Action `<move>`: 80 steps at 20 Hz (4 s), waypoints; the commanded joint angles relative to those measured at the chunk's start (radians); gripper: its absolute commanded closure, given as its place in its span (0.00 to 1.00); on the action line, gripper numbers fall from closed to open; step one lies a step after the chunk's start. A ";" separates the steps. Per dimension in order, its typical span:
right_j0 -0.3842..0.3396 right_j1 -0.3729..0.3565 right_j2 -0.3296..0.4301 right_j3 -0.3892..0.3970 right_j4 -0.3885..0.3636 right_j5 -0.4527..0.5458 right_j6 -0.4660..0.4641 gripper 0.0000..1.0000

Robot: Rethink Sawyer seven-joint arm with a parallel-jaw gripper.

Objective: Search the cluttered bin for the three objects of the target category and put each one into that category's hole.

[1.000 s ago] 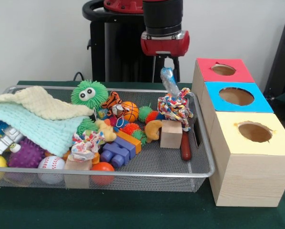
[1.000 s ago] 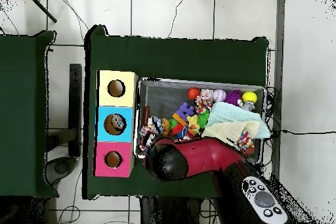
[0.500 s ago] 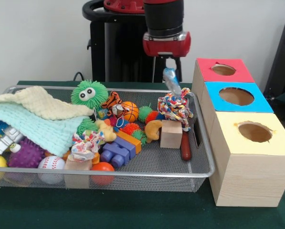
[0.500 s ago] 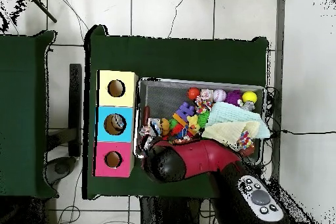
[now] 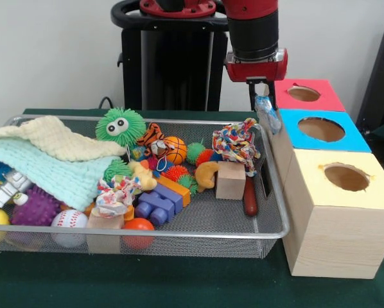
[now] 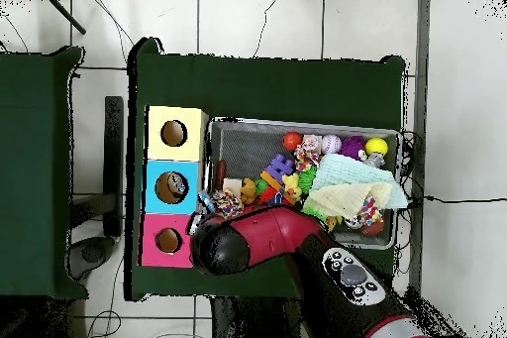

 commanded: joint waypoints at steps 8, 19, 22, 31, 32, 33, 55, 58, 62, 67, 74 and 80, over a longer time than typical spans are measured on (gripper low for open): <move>0.001 0.044 0.074 -0.006 0.000 0.088 -0.092 1.00; -0.001 -0.040 0.078 0.023 0.011 0.102 -0.086 1.00; -0.006 -0.082 0.090 0.031 0.031 0.128 -0.090 1.00; -0.025 -0.211 0.126 0.046 0.094 0.201 -0.104 1.00; -0.028 -0.217 0.130 0.045 0.098 0.201 -0.105 1.00; -0.033 -0.219 0.134 0.049 0.099 0.192 -0.103 1.00; 0.009 -0.134 0.110 0.008 0.041 0.133 -0.075 1.00; 0.011 -0.131 0.114 0.015 0.048 0.133 -0.070 1.00; 0.024 -0.130 0.101 0.007 0.044 0.137 -0.058 1.00; 0.041 -0.117 0.101 -0.003 0.044 0.133 -0.050 1.00; 0.051 -0.085 0.123 -0.005 0.056 0.113 -0.051 1.00; 0.073 -0.079 0.091 -0.026 0.028 0.107 -0.041 1.00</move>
